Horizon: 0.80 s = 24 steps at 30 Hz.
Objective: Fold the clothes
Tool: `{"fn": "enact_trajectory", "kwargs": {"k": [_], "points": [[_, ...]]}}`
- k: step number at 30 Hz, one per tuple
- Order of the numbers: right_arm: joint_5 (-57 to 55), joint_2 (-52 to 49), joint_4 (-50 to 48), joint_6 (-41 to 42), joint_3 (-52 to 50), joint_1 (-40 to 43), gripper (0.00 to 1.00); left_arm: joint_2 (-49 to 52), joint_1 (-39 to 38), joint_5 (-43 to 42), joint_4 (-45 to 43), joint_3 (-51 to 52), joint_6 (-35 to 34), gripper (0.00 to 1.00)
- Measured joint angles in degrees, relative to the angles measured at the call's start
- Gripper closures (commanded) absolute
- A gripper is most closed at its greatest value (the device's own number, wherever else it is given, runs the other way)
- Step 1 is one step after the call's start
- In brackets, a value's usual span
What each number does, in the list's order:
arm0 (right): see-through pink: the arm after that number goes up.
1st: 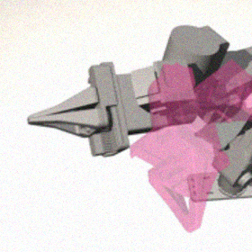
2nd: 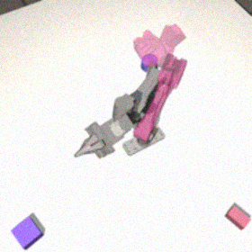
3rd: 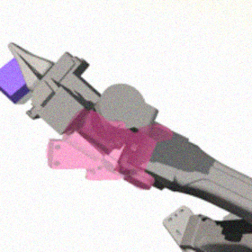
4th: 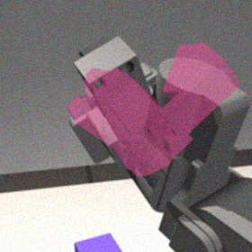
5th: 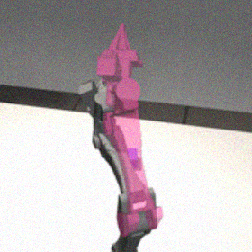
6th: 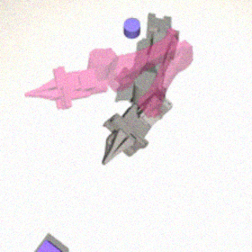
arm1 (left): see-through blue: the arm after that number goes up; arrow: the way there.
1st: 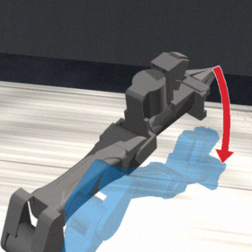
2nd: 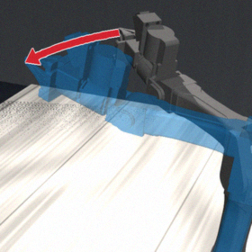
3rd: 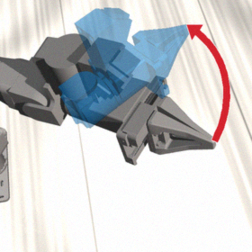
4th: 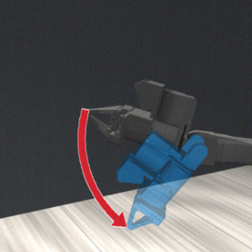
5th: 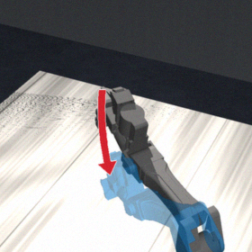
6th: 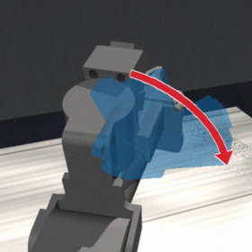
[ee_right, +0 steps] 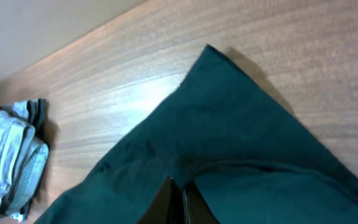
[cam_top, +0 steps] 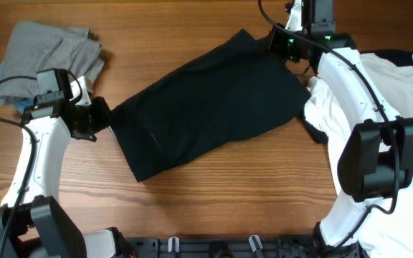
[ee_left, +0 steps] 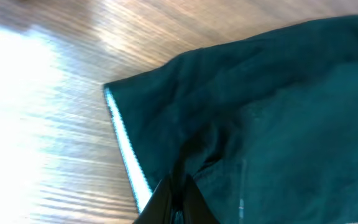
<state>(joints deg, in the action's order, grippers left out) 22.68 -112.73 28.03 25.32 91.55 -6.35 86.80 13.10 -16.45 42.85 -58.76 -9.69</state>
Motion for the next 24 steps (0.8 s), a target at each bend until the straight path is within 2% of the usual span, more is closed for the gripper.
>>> {"fn": "enact_trajectory", "kwargs": {"k": [6,8,9,10,11,13,17,19,23,24], "points": [[0.02,0.00,-2.32,-0.15,0.00,0.00,0.95,0.31,0.00,4.85,-1.25,0.00,0.00,0.96],[0.00,0.00,-3.30,-0.15,0.00,-0.13,0.90,0.63,0.00,5.51,-3.91,0.00,0.00,0.96],[0.00,0.00,-3.69,-0.15,0.00,-0.26,0.71,0.74,0.00,5.73,-4.87,0.00,0.00,0.96],[-0.04,0.00,-4.13,-0.31,0.00,-0.44,0.39,0.85,0.00,5.90,-5.38,0.00,0.00,0.96],[-0.35,0.00,-4.81,-0.48,0.00,-0.76,0.25,1.11,0.00,6.16,-5.55,0.00,0.00,0.96],[-0.68,-0.22,-6.14,-0.87,0.00,-1.25,0.16,1.60,0.00,6.21,-5.53,0.00,0.00,0.96],[-1.14,-0.83,-4.44,-4.48,0.00,-1.81,0.15,2.51,0.00,6.40,-5.51,0.00,0.00,0.95],[-1.46,-0.83,-0.11,-6.05,0.09,-1.51,0.15,2.58,0.00,6.47,-5.42,0.00,0.00,0.92],[-3.06,-0.85,11.85,-7.23,0.11,0.50,0.15,2.58,0.00,7.69,-3.89,0.00,0.00,0.92],[-3.93,-0.85,14.86,-7.48,0.11,1.46,0.14,2.58,0.00,7.89,-3.02,0.00,0.00,0.84]]}}
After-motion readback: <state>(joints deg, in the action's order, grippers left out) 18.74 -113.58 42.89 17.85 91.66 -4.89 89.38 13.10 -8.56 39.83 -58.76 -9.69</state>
